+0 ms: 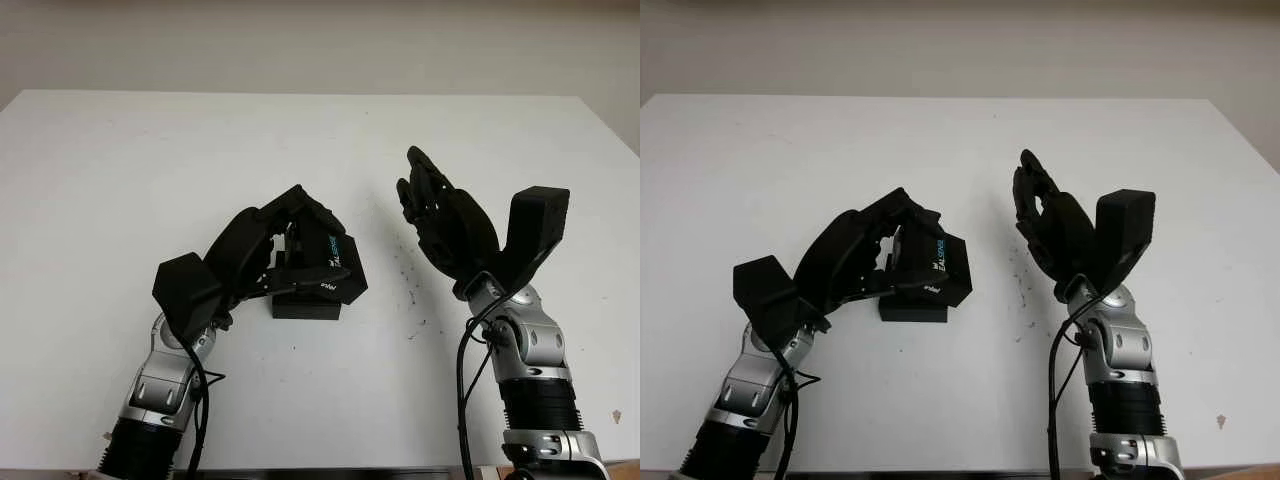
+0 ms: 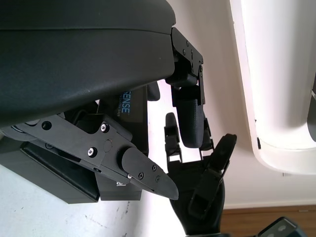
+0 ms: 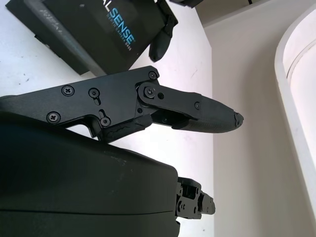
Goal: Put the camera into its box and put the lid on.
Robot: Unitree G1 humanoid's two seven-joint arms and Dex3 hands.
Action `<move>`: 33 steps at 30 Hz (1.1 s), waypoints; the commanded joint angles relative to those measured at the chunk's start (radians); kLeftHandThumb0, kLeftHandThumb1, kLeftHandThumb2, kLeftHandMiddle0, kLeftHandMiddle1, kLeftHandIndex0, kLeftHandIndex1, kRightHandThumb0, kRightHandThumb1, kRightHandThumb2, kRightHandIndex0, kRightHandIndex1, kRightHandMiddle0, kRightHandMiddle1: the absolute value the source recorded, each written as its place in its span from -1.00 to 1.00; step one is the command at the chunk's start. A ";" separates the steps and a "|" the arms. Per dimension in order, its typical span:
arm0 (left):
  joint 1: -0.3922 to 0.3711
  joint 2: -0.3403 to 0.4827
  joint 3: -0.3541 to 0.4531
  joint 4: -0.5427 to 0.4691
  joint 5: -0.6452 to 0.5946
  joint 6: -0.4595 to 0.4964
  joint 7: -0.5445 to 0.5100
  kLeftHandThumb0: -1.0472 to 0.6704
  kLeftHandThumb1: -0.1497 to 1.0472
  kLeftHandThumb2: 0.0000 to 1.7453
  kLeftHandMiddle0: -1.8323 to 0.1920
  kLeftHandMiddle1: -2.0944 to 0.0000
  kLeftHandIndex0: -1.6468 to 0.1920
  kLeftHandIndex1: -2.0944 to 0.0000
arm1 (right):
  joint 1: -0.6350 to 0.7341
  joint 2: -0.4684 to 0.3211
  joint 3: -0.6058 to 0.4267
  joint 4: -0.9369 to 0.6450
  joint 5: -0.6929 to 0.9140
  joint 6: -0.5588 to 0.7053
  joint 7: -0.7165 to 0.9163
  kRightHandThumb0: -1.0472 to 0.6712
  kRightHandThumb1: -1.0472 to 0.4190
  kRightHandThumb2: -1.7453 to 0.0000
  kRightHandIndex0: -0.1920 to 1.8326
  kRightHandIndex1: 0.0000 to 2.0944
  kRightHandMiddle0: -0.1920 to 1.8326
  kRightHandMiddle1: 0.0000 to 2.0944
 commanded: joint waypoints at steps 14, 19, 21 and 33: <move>0.038 0.032 0.026 -0.076 -0.012 0.072 -0.008 0.00 0.93 -0.93 0.41 -0.52 0.45 -0.38 | -0.018 -0.011 -0.007 -0.002 -0.001 0.004 0.002 -0.57 -1.00 0.33 -0.93 -0.95 -0.91 -0.95; 0.041 0.030 0.023 -0.080 -0.015 0.082 -0.010 0.00 0.92 -0.94 0.40 -0.53 0.44 -0.38 | -0.017 -0.013 -0.004 -0.006 -0.007 0.004 -0.001 -0.57 -1.00 0.32 -0.92 -0.95 -0.90 -0.95; 0.042 0.032 0.021 -0.080 -0.014 0.081 -0.013 0.00 0.92 -0.94 0.40 -0.53 0.45 -0.39 | -0.017 -0.013 -0.006 -0.007 -0.006 0.008 -0.005 -0.57 -1.00 0.33 -0.92 -0.94 -0.90 -0.94; 0.045 0.035 0.018 -0.088 -0.006 0.094 -0.016 -0.03 0.90 -0.94 0.41 -0.55 0.44 -0.41 | -0.017 -0.018 -0.005 -0.004 -0.005 0.006 0.003 -0.57 -1.00 0.33 -0.92 -0.95 -0.90 -0.95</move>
